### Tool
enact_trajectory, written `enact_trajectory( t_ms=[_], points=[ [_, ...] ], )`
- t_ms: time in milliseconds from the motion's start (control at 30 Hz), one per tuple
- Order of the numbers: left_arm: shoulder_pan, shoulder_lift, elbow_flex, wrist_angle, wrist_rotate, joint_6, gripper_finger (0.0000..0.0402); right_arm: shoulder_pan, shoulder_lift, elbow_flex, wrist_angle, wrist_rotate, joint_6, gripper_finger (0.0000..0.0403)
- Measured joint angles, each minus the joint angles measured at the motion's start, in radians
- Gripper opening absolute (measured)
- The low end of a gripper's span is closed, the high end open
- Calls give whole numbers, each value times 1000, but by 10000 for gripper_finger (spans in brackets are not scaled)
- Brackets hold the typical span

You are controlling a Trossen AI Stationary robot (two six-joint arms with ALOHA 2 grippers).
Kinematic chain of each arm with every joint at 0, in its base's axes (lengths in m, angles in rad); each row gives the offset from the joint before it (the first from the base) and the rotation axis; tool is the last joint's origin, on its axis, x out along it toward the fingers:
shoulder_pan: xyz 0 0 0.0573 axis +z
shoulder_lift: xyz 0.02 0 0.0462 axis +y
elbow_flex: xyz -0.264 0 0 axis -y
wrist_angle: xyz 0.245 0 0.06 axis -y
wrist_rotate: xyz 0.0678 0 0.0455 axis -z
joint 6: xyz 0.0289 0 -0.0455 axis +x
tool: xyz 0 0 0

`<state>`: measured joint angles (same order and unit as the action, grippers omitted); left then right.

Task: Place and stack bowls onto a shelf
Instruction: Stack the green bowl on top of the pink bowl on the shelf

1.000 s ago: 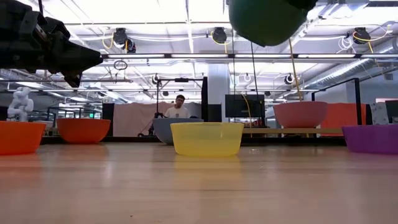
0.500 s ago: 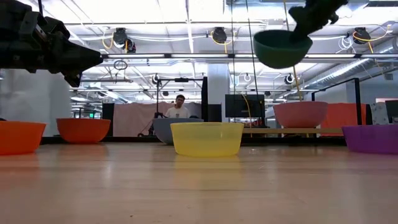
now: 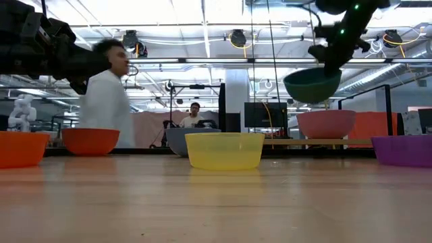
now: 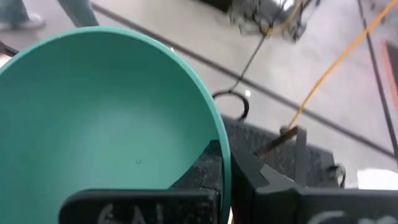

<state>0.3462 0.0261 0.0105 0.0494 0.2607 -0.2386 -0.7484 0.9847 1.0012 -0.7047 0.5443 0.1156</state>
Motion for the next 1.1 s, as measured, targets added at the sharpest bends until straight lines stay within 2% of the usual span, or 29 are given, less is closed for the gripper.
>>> enact_trajectory(
  t_ms=[200,300,400,600,833,1100],
  points=[
    [0,0,0,0,0,0,88,-106,97,0,-7,-53,4,0],
    [0,0,0,0,0,0,88,-145,143,0,-13,-112,4,0],
    [0,0,0,0,0,0,88,-170,185,0,-28,-185,-2,0],
    [0,0,0,0,0,0,88,-178,235,0,-38,-209,-54,6],
    [0,0,0,0,-1,6,88,-178,235,0,-33,-210,-97,39],
    [-1,0,0,0,-1,43,88,-178,202,0,-33,-209,-162,110]
  ],
)
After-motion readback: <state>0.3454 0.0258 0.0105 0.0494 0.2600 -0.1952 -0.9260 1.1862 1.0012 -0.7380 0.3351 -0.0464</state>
